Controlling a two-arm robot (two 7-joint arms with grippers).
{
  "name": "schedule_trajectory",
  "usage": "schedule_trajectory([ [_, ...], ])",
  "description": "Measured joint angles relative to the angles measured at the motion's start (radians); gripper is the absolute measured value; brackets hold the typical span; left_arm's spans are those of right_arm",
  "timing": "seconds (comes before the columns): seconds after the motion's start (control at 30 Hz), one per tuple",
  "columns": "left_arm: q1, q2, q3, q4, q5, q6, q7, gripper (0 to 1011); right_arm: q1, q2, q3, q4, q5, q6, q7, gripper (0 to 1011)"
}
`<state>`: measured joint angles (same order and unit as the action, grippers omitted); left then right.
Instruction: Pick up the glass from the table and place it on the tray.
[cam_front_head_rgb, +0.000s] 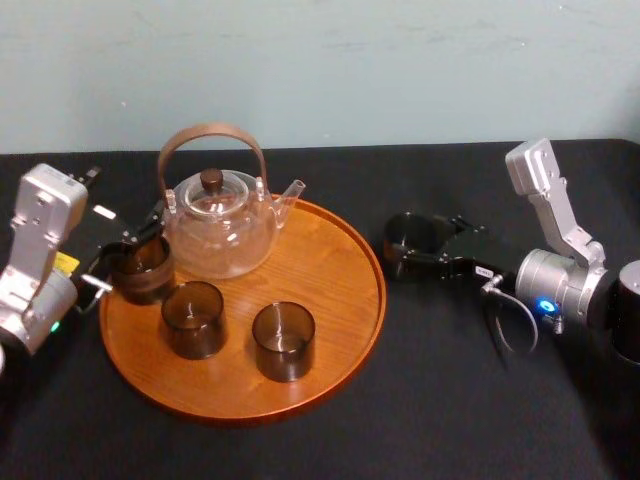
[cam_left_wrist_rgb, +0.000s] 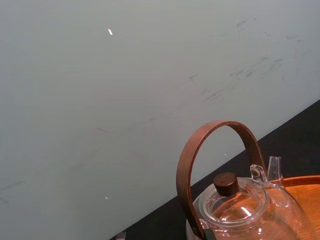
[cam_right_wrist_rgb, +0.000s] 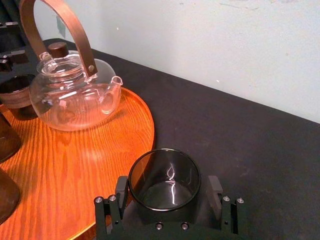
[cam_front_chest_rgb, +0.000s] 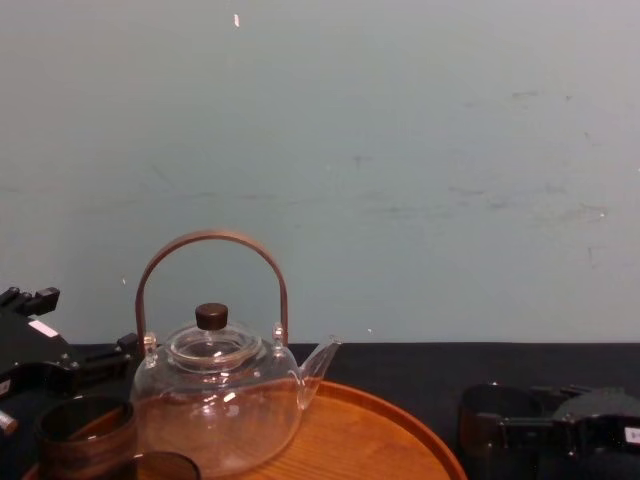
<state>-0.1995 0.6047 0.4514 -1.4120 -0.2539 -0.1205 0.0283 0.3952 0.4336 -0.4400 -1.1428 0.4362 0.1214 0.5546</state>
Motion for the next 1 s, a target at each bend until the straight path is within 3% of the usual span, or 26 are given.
schedule_trajectory([
  [0.6, 0.000, 0.000, 0.000, 0.000, 0.000, 0.000, 0.000, 1001, 0.068, -0.046, -0.016, 0.129, -0.021, -0.045, 0.029, 1002],
  [1.0, 0.000, 0.000, 0.000, 0.000, 0.000, 0.000, 0.000, 1001, 0.080, -0.056, -0.020, 0.157, -0.031, -0.052, 0.035, 1002],
])
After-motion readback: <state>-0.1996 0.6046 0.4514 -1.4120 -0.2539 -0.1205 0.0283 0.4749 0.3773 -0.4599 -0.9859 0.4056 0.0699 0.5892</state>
